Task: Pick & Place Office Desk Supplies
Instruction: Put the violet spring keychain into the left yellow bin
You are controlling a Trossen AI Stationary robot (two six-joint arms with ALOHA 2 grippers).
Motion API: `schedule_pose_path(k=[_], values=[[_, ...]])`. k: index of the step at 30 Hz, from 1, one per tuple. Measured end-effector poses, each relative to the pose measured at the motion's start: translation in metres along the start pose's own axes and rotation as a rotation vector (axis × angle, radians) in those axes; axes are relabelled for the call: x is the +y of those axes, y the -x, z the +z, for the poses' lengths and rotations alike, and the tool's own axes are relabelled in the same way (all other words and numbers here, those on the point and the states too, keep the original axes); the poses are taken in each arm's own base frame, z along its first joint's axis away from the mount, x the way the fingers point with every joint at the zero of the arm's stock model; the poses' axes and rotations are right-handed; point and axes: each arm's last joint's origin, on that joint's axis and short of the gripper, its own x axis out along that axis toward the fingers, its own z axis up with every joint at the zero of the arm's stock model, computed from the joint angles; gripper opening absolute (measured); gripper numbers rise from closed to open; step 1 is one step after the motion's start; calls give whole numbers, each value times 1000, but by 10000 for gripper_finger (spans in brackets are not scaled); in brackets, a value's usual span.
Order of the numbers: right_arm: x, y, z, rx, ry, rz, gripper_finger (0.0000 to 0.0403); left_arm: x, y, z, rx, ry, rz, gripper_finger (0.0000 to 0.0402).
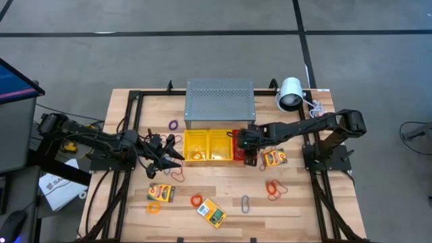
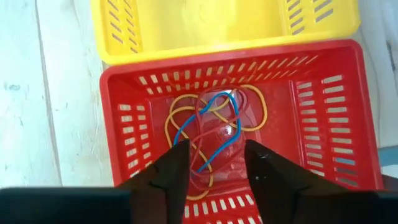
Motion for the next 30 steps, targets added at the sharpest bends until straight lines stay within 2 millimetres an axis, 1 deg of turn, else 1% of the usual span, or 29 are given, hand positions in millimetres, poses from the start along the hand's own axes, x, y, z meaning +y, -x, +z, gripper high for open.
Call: schedule_pose_path(k=[5, 7, 9, 11, 13, 17, 20, 23, 27, 30], values=[[0, 2, 5, -40, -2, 3, 195, 0, 0, 1, -5, -32, -1, 141], [1, 7, 12, -76, 5, 6, 206, 0, 0, 1, -14, -52, 0, 141], [3, 16, 19, -132, 20, 13, 214, -1, 1, 3, -25, -73, 1, 141], [6, 31, 28, -229, 49, 23, 218, -2, 2, 5, -45, -97, 4, 141], [8, 49, 32, -331, 85, 31, 219, -3, 6, 9, -70, -126, 6, 141], [8, 96, 34, -557, 102, 44, 217, -7, 16, 18, -118, -177, 18, 141], [5, 128, 27, -695, 94, 53, 214, -9, 24, 22, -123, -196, 35, 141], [4, 150, 11, -802, 89, 71, 213, -10, 32, 22, -107, -194, 64, 141], [6, 171, -13, -953, 71, 126, 213, -11, 41, 23, -89, -195, 78, 141], [11, 177, -34, -1054, 80, 177, 212, -11, 44, 23, -91, -195, 81, 141]])
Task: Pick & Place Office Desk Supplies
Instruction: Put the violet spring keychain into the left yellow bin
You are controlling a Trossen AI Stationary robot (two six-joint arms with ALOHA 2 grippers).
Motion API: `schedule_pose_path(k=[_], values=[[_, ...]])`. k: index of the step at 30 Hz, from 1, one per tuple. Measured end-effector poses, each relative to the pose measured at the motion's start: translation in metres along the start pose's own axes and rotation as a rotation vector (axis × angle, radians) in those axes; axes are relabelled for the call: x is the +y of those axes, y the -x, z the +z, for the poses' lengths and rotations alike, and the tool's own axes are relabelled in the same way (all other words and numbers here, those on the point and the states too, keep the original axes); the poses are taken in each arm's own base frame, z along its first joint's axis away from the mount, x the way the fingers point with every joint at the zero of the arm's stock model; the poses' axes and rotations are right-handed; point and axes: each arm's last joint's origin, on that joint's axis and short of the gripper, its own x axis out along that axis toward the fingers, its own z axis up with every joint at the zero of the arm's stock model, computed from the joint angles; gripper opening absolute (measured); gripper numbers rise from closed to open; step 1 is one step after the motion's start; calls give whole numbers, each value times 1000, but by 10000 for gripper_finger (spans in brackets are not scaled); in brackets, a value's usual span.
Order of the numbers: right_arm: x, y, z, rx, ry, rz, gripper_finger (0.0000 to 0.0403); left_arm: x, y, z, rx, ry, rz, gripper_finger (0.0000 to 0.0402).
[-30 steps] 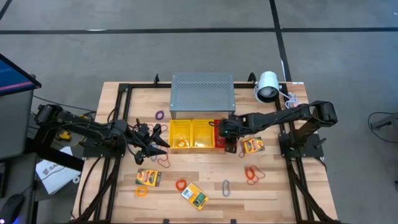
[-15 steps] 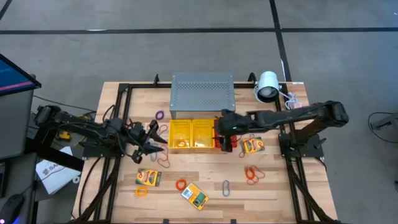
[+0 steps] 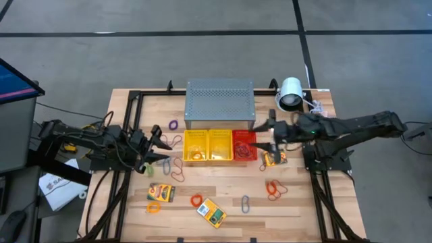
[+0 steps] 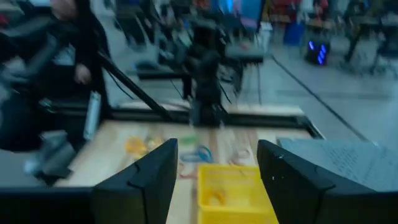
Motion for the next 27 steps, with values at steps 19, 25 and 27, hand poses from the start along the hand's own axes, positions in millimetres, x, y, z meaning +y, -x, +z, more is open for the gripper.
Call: schedule_pose_path(k=[19, 25, 27], values=[[55, -6, -83, -40, -119, 247, 212, 1, 0, -7, 51, 30, 7, 141], [58, -23, -96, 2, -110, 229, 211, 1, 0, -7, 48, 32, 6, 141], [57, -26, -98, 5, -110, 221, 211, 1, 0, -7, 48, 33, 6, 141]])
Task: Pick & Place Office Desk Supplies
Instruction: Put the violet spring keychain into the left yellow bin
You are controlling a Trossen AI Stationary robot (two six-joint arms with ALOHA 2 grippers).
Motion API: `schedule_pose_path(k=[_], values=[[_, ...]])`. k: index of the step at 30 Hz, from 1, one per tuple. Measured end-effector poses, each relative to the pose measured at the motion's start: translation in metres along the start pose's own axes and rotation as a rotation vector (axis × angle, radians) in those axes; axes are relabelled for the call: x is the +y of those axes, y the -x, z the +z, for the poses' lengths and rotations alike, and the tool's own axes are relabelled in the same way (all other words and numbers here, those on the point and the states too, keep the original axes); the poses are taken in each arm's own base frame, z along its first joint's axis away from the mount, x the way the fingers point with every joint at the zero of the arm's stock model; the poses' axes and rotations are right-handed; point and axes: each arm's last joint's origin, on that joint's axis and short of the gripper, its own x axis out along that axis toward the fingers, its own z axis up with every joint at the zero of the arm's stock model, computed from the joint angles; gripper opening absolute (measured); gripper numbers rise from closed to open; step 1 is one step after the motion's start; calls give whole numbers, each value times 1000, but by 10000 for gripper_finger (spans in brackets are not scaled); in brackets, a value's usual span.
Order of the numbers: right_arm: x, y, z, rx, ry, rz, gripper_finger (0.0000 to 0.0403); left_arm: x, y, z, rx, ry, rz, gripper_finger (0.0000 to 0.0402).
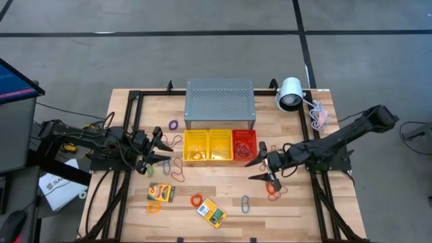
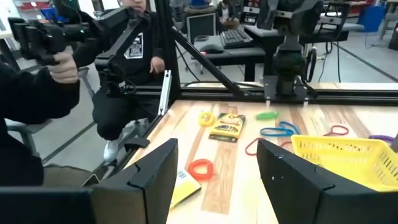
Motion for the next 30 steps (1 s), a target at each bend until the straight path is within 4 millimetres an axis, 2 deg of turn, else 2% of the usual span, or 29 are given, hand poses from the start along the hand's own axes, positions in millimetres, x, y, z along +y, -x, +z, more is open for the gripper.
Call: schedule_pose_path(k=[9, 30], values=[[-6, -1, 1, -9, -2, -28, 211, 0, 0, 0, 1, 3, -1, 141], [-6, -2, 1, -5, -1, -28, 211, 0, 0, 0, 1, 4, 2, 141]])
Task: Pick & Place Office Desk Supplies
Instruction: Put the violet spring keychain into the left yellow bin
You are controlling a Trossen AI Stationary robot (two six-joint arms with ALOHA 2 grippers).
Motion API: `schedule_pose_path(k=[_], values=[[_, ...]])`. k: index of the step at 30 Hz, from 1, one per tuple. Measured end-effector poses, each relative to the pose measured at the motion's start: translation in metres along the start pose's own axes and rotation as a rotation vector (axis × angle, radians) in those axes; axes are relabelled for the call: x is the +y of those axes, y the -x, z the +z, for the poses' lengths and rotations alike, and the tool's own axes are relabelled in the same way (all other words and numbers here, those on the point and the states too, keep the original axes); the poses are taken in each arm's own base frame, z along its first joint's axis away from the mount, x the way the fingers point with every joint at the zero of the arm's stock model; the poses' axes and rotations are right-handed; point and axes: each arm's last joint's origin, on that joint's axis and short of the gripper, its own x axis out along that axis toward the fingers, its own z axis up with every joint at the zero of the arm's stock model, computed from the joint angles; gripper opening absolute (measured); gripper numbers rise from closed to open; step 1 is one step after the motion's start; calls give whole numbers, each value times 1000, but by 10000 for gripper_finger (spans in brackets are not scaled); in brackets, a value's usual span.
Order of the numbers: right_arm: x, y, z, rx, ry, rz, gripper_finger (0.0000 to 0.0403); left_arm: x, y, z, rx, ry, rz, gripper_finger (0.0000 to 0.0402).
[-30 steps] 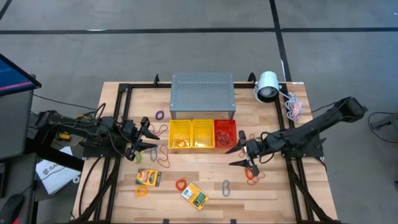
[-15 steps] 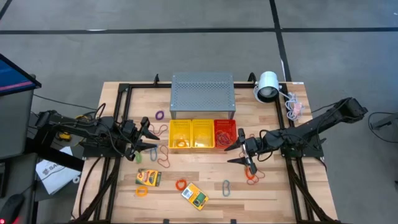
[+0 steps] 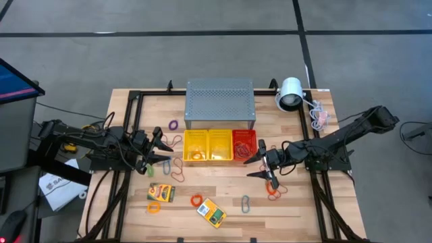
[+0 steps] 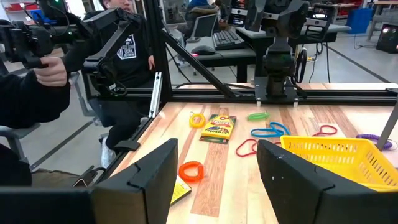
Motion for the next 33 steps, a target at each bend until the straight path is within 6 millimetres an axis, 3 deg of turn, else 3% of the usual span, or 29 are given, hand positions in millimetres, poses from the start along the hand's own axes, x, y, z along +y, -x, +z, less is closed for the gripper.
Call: schedule_pose_path(k=[11, 33], values=[[1, 0, 8, -80, -11, 9, 211, 0, 0, 1, -7, 0, -2, 141], [-5, 0, 8, -82, -61, -15, 211, -1, 0, 4, -41, -1, -11, 141]])
